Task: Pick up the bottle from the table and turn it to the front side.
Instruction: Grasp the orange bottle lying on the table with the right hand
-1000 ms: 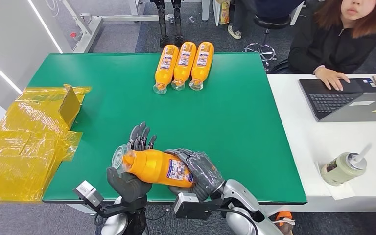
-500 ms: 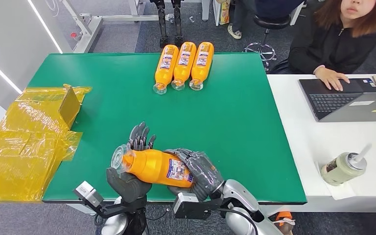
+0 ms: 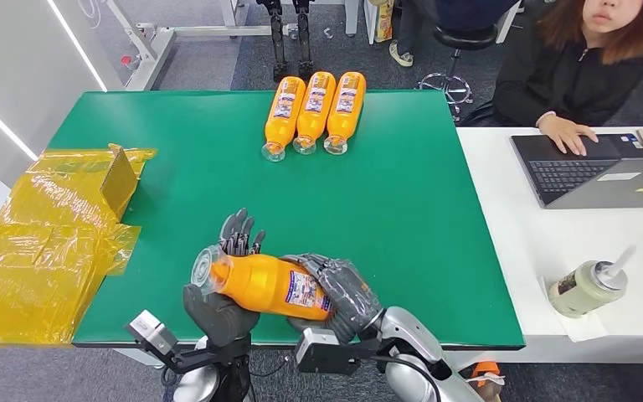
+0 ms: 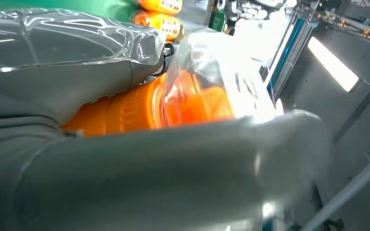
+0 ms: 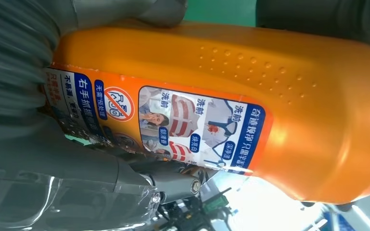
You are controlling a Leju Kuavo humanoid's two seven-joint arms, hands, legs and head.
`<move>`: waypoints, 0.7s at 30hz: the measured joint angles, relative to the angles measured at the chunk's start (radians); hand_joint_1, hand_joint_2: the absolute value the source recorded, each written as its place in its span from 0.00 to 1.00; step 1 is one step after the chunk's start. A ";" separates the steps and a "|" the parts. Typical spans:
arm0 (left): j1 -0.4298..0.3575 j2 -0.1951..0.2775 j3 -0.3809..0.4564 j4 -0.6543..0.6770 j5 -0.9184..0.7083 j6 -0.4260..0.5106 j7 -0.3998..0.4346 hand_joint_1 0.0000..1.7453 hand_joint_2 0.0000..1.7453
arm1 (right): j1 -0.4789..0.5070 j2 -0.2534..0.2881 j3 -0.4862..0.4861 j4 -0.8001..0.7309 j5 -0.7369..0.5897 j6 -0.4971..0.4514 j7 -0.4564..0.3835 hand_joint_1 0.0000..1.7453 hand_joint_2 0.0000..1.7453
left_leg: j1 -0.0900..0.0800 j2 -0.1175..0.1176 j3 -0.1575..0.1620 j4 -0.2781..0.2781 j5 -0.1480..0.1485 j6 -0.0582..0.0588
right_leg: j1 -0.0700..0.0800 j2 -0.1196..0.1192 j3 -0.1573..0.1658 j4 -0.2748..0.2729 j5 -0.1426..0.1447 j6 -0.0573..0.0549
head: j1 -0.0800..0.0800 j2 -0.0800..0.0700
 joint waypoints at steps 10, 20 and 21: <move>-0.001 -0.001 -0.002 -0.030 -0.010 0.027 0.006 0.97 0.00 | 0.037 0.015 -0.013 -0.061 0.033 0.029 0.049 1.00 1.00 | 0.000 0.000 0.000 0.000 0.000 0.000 | 0.000 0.000 0.000 0.000 0.000 0.000 | 0.000 0.000; -0.015 -0.004 -0.002 -0.036 -0.011 0.029 0.007 0.97 0.00 | 0.061 0.028 -0.014 -0.075 0.032 0.031 0.049 1.00 1.00 | 0.000 0.000 0.000 0.000 0.000 0.000 | 0.000 0.000 0.000 0.000 0.000 0.000 | 0.000 0.000; -0.015 -0.004 -0.002 -0.036 -0.011 0.029 0.007 0.97 0.00 | 0.062 0.029 -0.014 -0.075 0.032 0.031 0.049 1.00 1.00 | 0.000 0.000 0.000 0.000 0.000 0.000 | 0.000 0.000 0.000 0.000 0.000 0.000 | 0.000 0.000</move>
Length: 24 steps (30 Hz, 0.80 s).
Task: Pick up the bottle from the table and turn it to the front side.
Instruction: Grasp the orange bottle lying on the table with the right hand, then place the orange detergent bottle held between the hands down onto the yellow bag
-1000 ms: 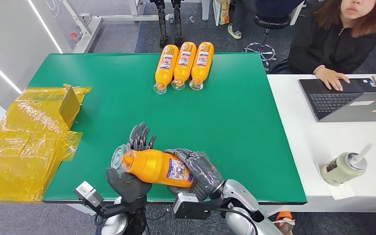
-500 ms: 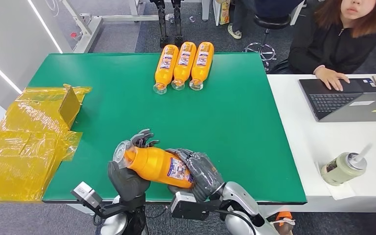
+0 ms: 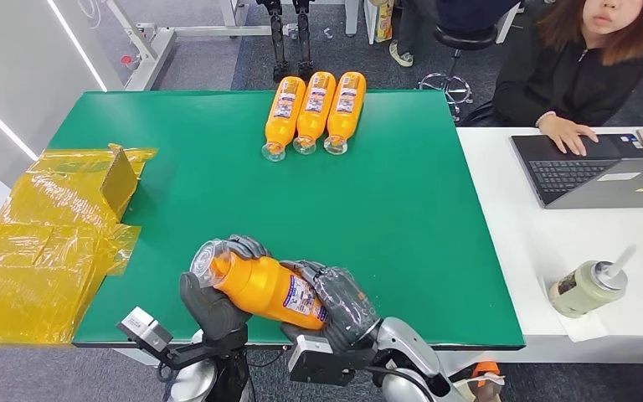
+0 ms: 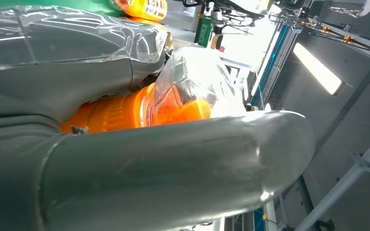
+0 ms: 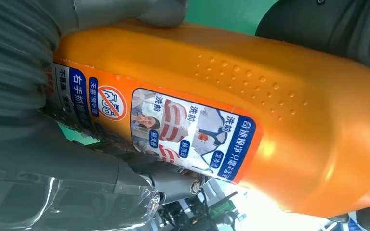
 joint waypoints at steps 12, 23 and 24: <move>-0.002 -0.001 -0.004 0.000 -0.016 0.032 0.026 0.00 0.00 | 0.010 0.004 -0.002 -0.010 0.022 -0.001 0.017 0.91 1.00 | 0.000 0.000 0.000 0.000 0.000 0.000 | 0.000 0.000 0.000 0.000 0.000 0.000 | 0.000 0.000; -0.007 -0.002 -0.025 -0.007 -0.015 0.040 0.060 0.25 1.00 | 0.065 0.004 -0.025 -0.078 0.059 0.010 0.048 0.94 1.00 | 0.000 0.000 0.000 0.000 0.000 0.000 | 0.000 0.000 0.000 0.000 0.000 0.000 | 0.000 0.000; -0.008 -0.001 -0.027 -0.008 -0.018 0.044 0.060 0.50 1.00 | 0.071 0.004 -0.029 -0.084 0.063 0.013 0.048 0.94 1.00 | 0.000 0.000 0.000 0.000 0.000 0.000 | 0.000 0.000 0.000 0.000 0.000 0.000 | 0.000 0.000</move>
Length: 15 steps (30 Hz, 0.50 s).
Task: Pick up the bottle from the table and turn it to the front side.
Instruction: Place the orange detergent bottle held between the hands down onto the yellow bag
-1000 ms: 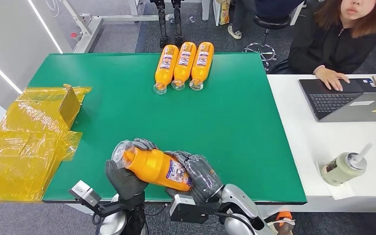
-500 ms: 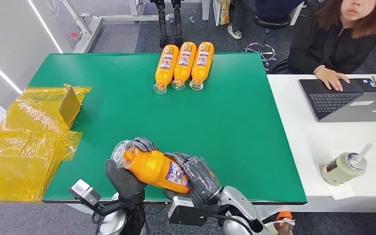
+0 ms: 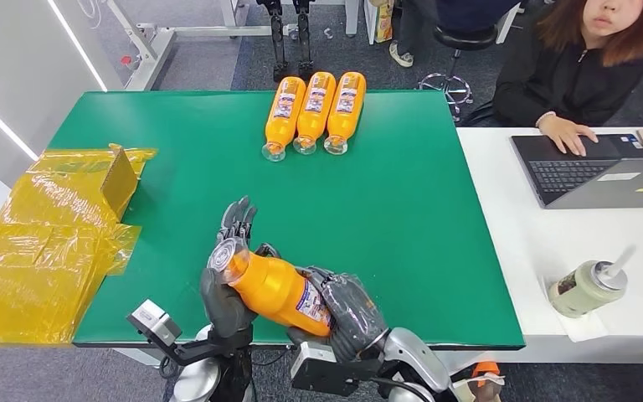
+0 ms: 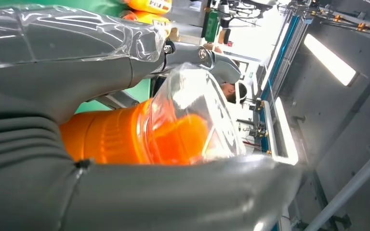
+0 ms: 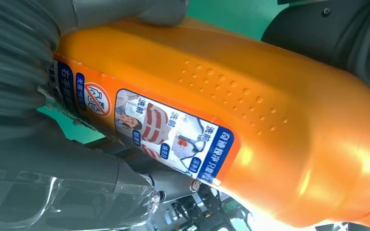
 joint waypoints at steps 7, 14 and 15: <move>-0.001 0.002 -0.006 -0.023 -0.049 0.062 -0.002 0.25 1.00 | 0.018 0.000 -0.011 -0.016 0.000 0.009 -0.007 0.96 1.00 | 0.000 0.000 0.000 0.000 0.000 0.000 | 0.000 0.000 0.000 0.000 0.000 0.000 | 0.000 0.000; -0.002 0.003 -0.007 -0.026 -0.054 0.069 0.006 0.00 0.00 | 0.014 0.000 -0.013 -0.027 -0.008 0.008 -0.020 0.97 1.00 | 0.000 0.000 0.000 0.000 0.000 0.000 | 0.000 0.000 0.000 0.000 0.000 0.000 | 0.000 0.000; -0.002 0.003 -0.007 -0.026 -0.062 0.083 0.005 0.00 0.00 | 0.014 0.000 -0.013 -0.031 -0.007 0.008 -0.017 0.97 1.00 | 0.000 0.000 0.000 0.000 0.000 0.000 | 0.000 0.000 0.000 0.000 0.000 0.000 | 0.000 0.000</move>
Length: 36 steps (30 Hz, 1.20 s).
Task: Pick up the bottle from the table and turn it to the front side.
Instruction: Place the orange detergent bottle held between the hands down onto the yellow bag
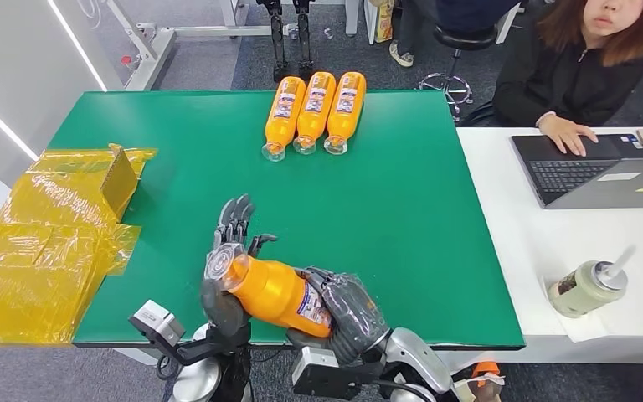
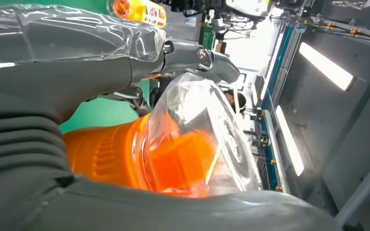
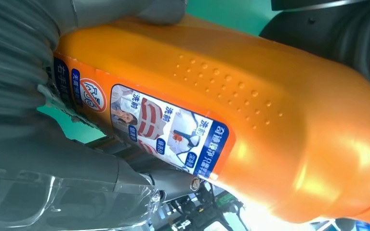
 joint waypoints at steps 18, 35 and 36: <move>-0.023 0.004 0.115 0.077 -0.071 0.149 -0.061 0.00 0.00 | 0.020 -0.001 0.003 -0.018 -0.013 -0.022 -0.045 0.98 1.00 | 0.000 0.000 0.000 0.000 0.000 0.000 | 0.000 0.000 0.000 0.000 0.000 0.000 | 0.000 0.000; -0.031 0.024 0.272 0.092 -0.190 0.273 -0.072 0.00 0.00 | 0.030 -0.042 0.005 -0.031 -0.032 -0.052 -0.051 0.99 1.00 | 0.000 0.000 0.000 0.000 0.000 0.000 | 0.000 0.000 0.000 0.000 0.000 0.000 | 0.000 0.000; -0.032 0.025 0.278 0.092 -0.190 0.271 -0.077 0.00 0.00 | 0.030 -0.046 0.005 -0.031 -0.038 -0.056 -0.054 0.99 1.00 | 0.000 0.000 0.000 0.000 0.000 0.000 | 0.000 0.000 0.000 0.000 0.000 0.000 | 0.000 0.000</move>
